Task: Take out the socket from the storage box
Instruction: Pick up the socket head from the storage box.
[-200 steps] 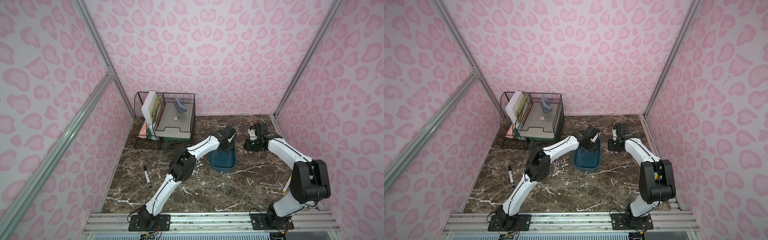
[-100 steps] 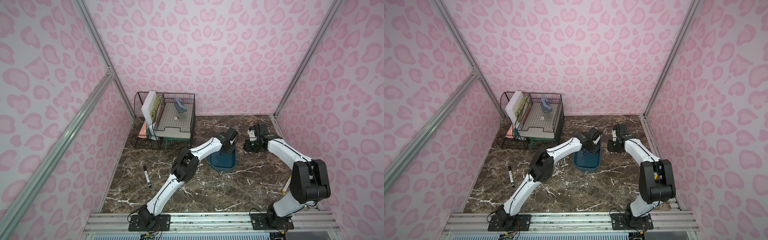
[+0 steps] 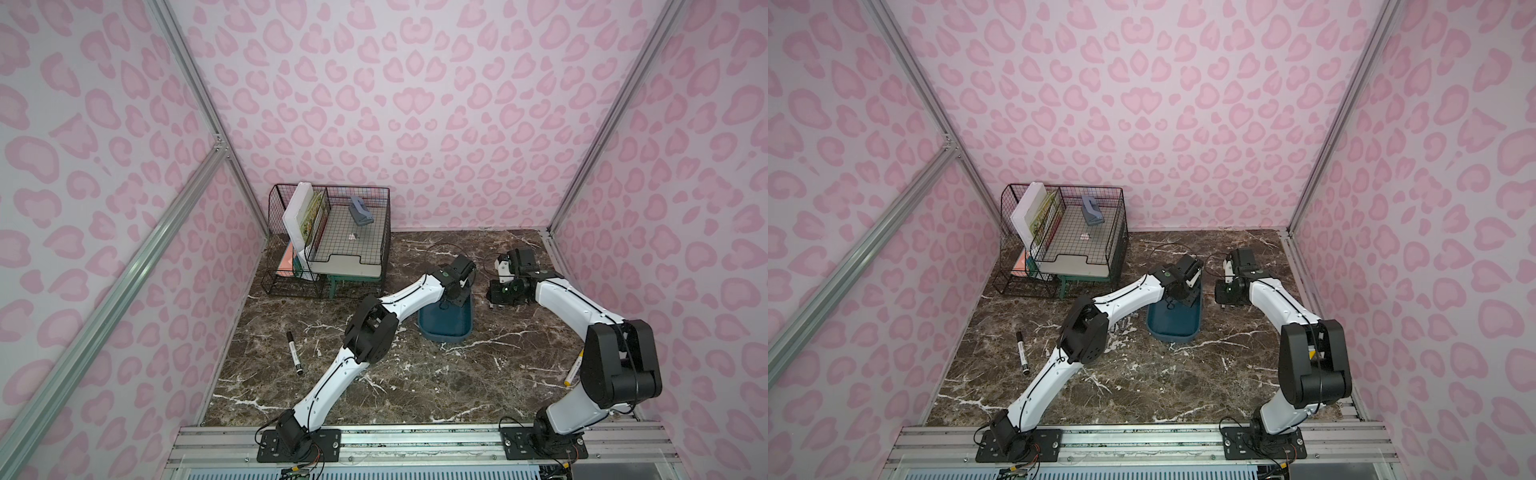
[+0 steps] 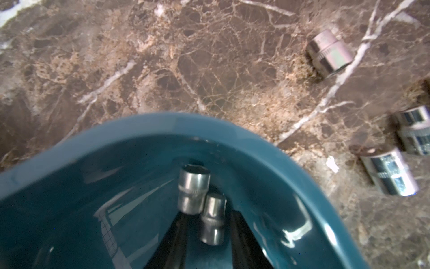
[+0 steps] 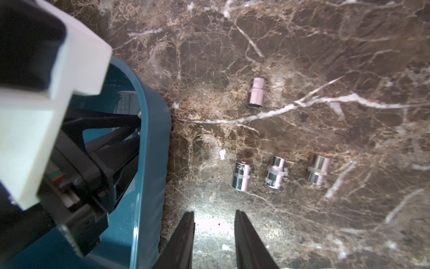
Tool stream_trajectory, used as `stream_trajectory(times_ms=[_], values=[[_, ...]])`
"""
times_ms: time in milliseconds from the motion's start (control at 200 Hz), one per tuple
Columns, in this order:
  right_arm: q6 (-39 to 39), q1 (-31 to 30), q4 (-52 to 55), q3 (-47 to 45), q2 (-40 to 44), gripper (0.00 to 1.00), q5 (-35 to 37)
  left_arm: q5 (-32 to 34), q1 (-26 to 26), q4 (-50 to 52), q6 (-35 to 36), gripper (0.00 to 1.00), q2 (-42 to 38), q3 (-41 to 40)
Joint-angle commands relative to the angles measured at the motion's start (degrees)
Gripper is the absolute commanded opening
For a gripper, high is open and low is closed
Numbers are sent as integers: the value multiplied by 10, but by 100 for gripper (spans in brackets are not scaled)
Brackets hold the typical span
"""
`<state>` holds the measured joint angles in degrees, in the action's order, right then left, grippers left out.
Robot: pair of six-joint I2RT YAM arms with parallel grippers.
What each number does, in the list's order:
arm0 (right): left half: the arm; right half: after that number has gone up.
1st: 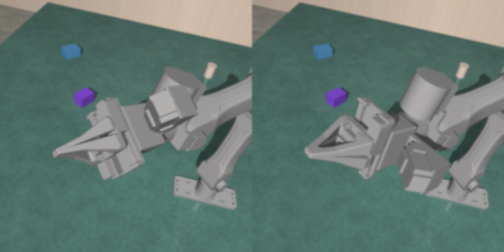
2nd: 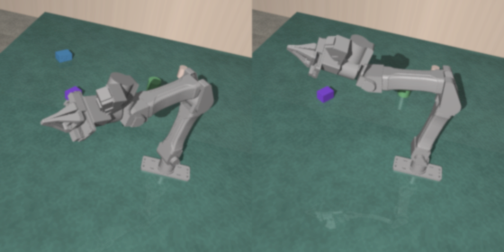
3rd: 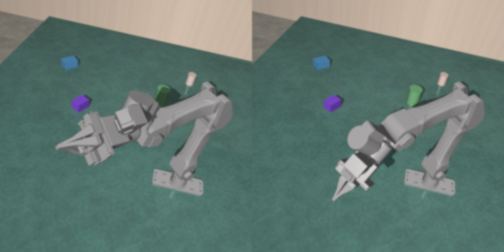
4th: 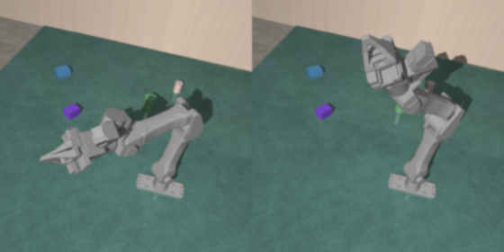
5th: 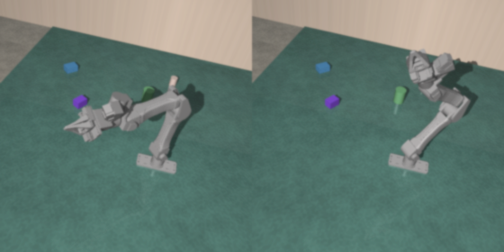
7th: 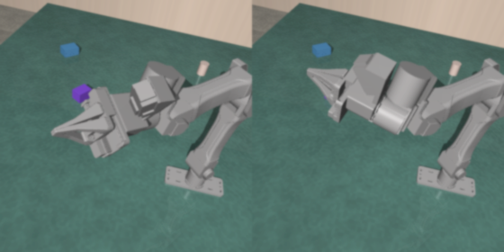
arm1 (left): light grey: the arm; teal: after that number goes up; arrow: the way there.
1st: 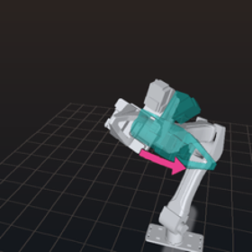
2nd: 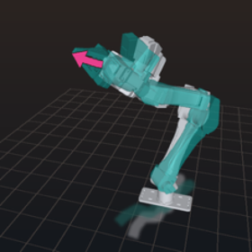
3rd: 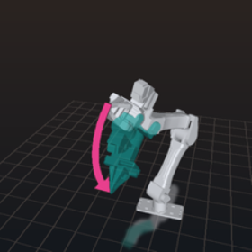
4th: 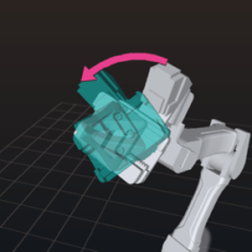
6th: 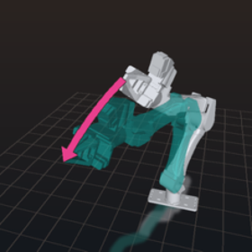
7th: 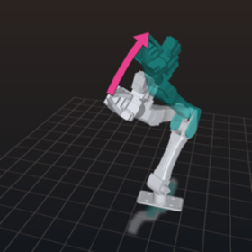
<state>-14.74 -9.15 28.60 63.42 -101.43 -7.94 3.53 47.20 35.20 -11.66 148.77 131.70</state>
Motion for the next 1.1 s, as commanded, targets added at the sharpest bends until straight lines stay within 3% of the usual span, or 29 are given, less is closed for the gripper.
stream_trajectory(times_ms=[0, 185, 505, 1095], values=[[-2, 0, -14, -1, 0, 35, -1, -17, 0, 2, 10, 29, 7, 2], [-1, 0, -16, -2, 0, 35, -1, -25, 0, 1, 14, 18, 10, 3], [-2, 1, -16, -1, 4, 34, -6, -25, 5, 19, 8, 14, -27, -17], [-9, -1, -20, 8, 3, 34, -27, 16, 0, -71, -47, 14, -360, -384]])
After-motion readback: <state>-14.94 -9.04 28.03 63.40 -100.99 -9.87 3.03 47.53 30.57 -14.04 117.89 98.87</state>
